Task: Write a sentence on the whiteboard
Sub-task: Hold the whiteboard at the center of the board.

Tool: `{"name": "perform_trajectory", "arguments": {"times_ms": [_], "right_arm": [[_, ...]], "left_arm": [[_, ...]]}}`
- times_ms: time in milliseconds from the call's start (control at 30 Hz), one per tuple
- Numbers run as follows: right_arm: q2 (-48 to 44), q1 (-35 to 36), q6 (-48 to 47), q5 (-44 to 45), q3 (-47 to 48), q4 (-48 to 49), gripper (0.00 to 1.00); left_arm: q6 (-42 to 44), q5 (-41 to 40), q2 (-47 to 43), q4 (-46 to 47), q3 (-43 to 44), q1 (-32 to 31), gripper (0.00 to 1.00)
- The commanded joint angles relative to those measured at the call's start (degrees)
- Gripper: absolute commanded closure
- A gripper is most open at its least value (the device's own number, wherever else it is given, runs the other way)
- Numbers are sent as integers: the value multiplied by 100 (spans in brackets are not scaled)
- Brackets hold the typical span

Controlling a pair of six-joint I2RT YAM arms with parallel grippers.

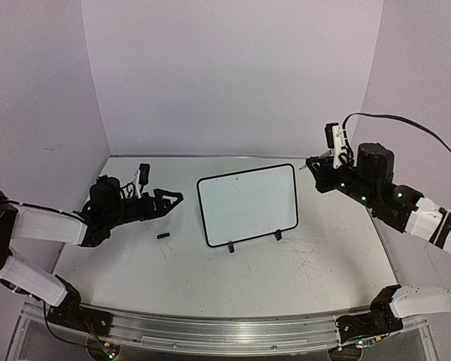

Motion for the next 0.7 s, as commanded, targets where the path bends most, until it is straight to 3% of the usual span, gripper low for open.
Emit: {"name": "perform_trajectory", "arguments": {"times_ms": [0,133,233,533,667], "right_arm": [[657,211,-216,-847,494,567,100],[1452,802,-590,-780,1123,645,100],[2079,1260,-782,-535,1588,733,100],[3689,1603,-1055,-859,2811,779,100],[4026,1715,-1199,-830,2907,856,100]], "left_arm": [[210,817,719,1296,292,45,9],[197,1230,1288,1542,638,46,19],[319,1316,1543,1572,813,46,22],[267,2191,2674,1966,1486,25,32],[278,2328,2915,2037,1634,-23,46]]}}
